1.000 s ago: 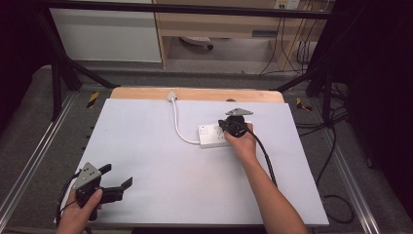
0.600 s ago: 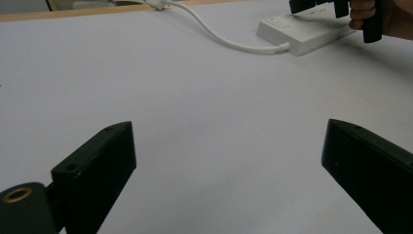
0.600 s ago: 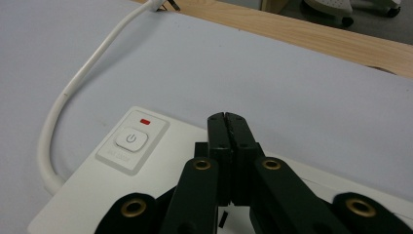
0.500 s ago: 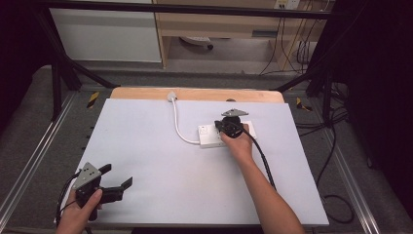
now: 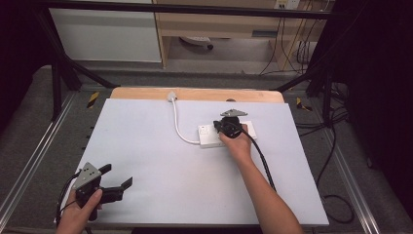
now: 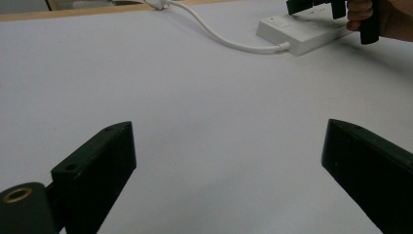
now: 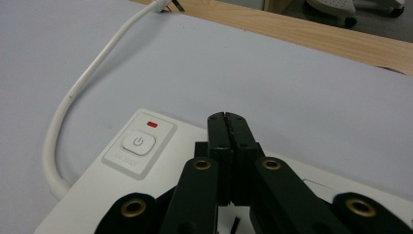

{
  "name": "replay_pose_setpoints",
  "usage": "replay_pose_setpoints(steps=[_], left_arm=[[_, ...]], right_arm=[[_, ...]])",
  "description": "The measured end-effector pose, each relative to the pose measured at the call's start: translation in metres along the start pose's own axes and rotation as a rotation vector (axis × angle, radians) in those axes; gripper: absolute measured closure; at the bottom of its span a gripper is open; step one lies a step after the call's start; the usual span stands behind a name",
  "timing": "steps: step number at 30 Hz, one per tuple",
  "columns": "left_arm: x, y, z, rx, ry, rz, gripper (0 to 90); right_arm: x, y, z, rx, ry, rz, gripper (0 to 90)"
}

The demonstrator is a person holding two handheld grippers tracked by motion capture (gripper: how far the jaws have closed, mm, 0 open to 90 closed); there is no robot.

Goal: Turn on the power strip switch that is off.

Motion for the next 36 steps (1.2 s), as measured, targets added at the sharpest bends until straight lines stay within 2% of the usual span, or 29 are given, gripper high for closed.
replay_pose_setpoints(steps=[36], left_arm=[[0.0,0.0008,-0.0004,0.001,-0.001,0.001,5.8]], right_arm=[[0.0019,-0.0013,-0.0011,0.001,0.012,0.001,90.0]])
Point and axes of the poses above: each handheld gripper's, and its own axes: z roughly backward along the jaws, x roughly out of its underside, y roughly to its right, the point moved 5 cm from there along -z, roughly forward along the jaws, and after that the axes turned 5 degrees about x, right-handed, at the moved point
